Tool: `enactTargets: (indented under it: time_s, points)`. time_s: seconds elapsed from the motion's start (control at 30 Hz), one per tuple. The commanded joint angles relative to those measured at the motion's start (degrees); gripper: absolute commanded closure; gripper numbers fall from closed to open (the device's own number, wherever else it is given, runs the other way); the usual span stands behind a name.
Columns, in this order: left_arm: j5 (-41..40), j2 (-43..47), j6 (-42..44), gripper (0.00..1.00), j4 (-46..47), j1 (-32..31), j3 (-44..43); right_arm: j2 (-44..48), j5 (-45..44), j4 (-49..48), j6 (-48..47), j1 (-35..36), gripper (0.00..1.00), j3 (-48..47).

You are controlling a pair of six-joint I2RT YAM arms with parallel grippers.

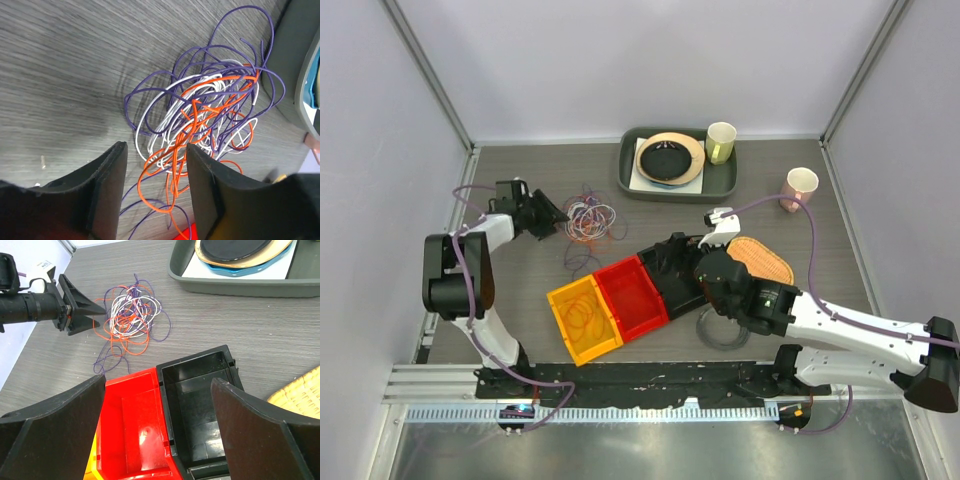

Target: Untangle the cables

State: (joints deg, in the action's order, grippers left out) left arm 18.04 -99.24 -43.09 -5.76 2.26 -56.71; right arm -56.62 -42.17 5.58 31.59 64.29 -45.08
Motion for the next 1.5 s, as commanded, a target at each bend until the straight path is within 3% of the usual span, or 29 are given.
enactTargets:
  time_s: [0.0, 0.03, 0.13, 0.17, 0.4, 0.57, 0.7, 0.77, 0.9, 1.03, 1.17, 1.47]
  points:
    - [6.8, -2.8, 1.6, 0.53, 5.5, 0.6, -1.7, -0.1, -2.4, -2.6, -0.6, -0.1, 0.09, -0.4]
    - [6.4, -3.1, 1.6, 0.58, 5.5, 0.6, -1.7, -0.7, -2.4, -2.6, -0.7, -0.1, 0.09, -0.5]
    - [5.4, -3.2, 1.0, 0.96, 5.4, 0.6, -1.7, -1.6, -2.3, -2.3, -0.9, -0.3, 0.09, -1.1]
    - [4.9, -2.9, 0.6, 1.0, 5.4, 0.6, -1.6, -1.8, -2.3, -2.3, -1.0, -0.3, 0.09, -1.2]
    - [1.4, 10.6, 0.4, 1.0, -0.6, 0.6, -1.4, -2.8, -0.5, -5.3, -6.1, -0.5, 0.09, -1.2]
    - [0.8, 23.8, -5.6, 1.0, -2.5, -0.1, -3.7, -8.1, 9.1, -13.7, -23.4, -0.7, 0.08, -3.0]
    - [1.4, 27.7, -6.0, 1.0, -6.2, -1.7, -9.5, -14.7, 12.3, -14.8, -31.1, -1.2, 0.09, -8.5]
    - [0.0, 28.7, -5.9, 1.0, -9.2, -3.8, -13.9, -16.1, 19.4, -16.0, -34.2, -2.4, 0.09, -10.7]
    - [2.1, 29.2, -5.8, 1.0, -13.5, -4.3, -24.5, -18.3, 31.2, -19.6, -37.3, -4.3, 0.09, -13.4]
    - [4.1, 30.0, -6.0, 1.0, -16.4, -7.1, -30.2, -22.9, 35.8, -22.2, -37.7, -5.8, 0.09, -16.6]
    - [2.4, 33.2, -7.2, 1.0, -17.4, -8.1, -30.4, -29.3, 43.1, -17.8, -33.9, -8.6, 0.09, -23.6]
    - [-0.5, 41.1, -7.7, 1.0, -19.1, -8.1, -29.9, -39.7, 53.3, -24.3, -36.0, -11.5, 0.1, -27.6]
